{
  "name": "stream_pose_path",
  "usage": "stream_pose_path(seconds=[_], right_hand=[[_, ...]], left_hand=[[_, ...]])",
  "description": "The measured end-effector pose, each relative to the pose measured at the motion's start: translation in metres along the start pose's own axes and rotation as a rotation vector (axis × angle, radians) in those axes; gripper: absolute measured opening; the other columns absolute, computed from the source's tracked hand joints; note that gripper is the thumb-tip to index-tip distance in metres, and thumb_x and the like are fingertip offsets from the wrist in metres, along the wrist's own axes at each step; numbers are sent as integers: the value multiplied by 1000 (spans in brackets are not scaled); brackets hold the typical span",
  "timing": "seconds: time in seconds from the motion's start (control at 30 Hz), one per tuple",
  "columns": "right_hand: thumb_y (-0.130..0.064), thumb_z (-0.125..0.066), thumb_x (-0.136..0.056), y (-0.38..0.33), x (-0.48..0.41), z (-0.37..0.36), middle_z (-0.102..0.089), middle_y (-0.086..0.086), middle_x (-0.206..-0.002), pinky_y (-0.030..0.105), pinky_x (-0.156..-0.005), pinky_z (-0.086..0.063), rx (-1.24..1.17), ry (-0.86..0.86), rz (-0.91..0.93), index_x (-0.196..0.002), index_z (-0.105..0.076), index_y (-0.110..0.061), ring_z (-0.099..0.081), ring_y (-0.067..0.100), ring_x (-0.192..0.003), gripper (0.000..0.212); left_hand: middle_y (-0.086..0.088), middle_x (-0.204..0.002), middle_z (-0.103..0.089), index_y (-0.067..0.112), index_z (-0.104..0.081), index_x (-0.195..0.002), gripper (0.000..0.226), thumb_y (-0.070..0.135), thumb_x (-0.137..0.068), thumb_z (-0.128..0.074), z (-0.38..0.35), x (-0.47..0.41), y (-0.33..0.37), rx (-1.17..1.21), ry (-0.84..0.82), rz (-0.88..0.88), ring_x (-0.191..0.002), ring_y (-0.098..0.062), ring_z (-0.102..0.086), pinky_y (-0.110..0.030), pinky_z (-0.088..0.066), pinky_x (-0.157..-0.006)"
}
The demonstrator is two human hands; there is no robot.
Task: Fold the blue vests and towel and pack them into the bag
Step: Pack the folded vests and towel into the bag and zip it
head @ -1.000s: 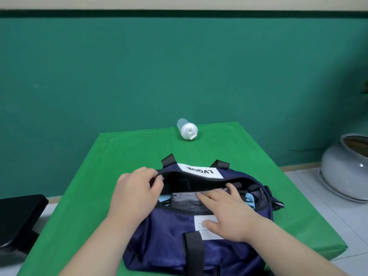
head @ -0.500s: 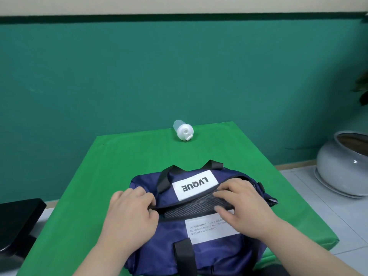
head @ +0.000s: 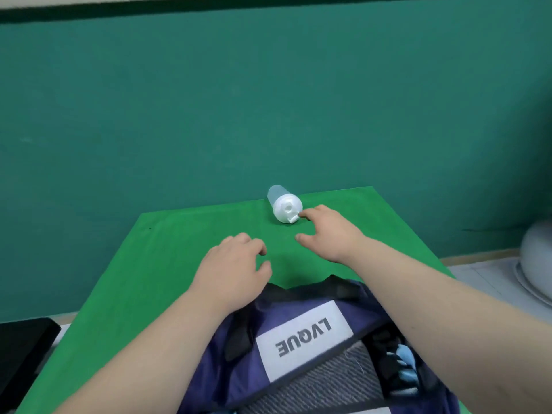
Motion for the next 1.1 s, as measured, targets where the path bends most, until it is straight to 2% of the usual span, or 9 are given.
stream_pose_path(seconds=[0.23,0.3,0.4,0.47,0.53,0.7,0.83,1.0,1.1], right_hand=[[-62,-69,-79,24,-137,-64,-26,7,-151,49,-99,-46,139,-58,-100,-150,-23,-30,-34,34,-133,90],[-67,-69,-76,31,-169,-75,-26,8,-149,50,-97,-47,147,-42,-154,-148,-24,-30,-36,35,-131,93],[-66,-69,-77,48,-201,-94,-36,8,-131,43,-84,-49,161,-65,-220,-140,-34,-28,-49,35,-113,81],[-52,-67,-84,62,-209,-104,-35,7,-114,37,-72,-48,93,-83,-267,-136,-38,-25,-56,33,-90,65],[-38,-64,-85,71,-207,-106,-32,6,-109,34,-65,-46,29,-71,-301,-134,-38,-24,-57,31,-77,58],[-35,-66,-79,78,-155,-79,-39,4,-113,32,-59,-50,17,-94,-256,-133,-39,-29,-59,28,-72,60],[-44,-67,-76,89,-66,-25,-42,0,-117,32,-59,-48,18,-51,-190,-140,-37,-37,-60,27,-76,71],[-52,-69,-73,121,74,45,-46,-4,-126,36,-78,-51,-57,80,-203,-139,-40,-43,-60,25,-97,72],[-50,-71,-73,151,163,72,-47,-10,-127,38,-88,-51,-221,188,-274,-135,-44,-46,-59,19,-104,68]], left_hand=[[6,-125,-55,30,-56,-129,40,47,-94,-48,-36,-81,-36,-29,-61,31,-120,-18,-49,-36,-43,-101],[7,-125,-54,31,-55,-129,40,47,-94,-48,-45,-95,-43,-42,-70,33,-121,-17,-49,-37,-43,-101],[8,-127,-53,32,-54,-130,40,47,-94,-47,-54,-106,-48,-43,-66,40,-122,-15,-48,-36,-42,-102],[9,-127,-53,32,-55,-130,39,48,-95,-47,-57,-108,-47,-42,-68,30,-121,-15,-48,-35,-42,-102],[10,-125,-54,33,-56,-127,37,48,-95,-47,-56,-105,-47,-52,-72,29,-120,-14,-49,-34,-43,-101],[12,-120,-55,33,-60,-121,33,48,-94,-48,-44,-88,-34,-54,-79,37,-117,-13,-52,-33,-44,-98],[15,-118,-56,34,-61,-119,30,48,-95,-49,-22,-58,12,-16,-69,-28,-113,-9,-54,-30,-44,-96],[18,-112,-56,34,-64,-111,23,45,-94,-53,-4,-2,101,121,-69,-171,-100,-5,-53,-30,-45,-92],[19,-108,-55,35,-65,-106,20,44,-94,-52,-10,37,164,151,-66,-339,-104,-5,-50,-28,-43,-94]])
Point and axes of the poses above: each hand's wrist, its own x-axis away from the middle knuckle, its own z-axis out of the back of the hand, y = z × x, the point moved 8 cm from there along -x, towards the middle knuckle
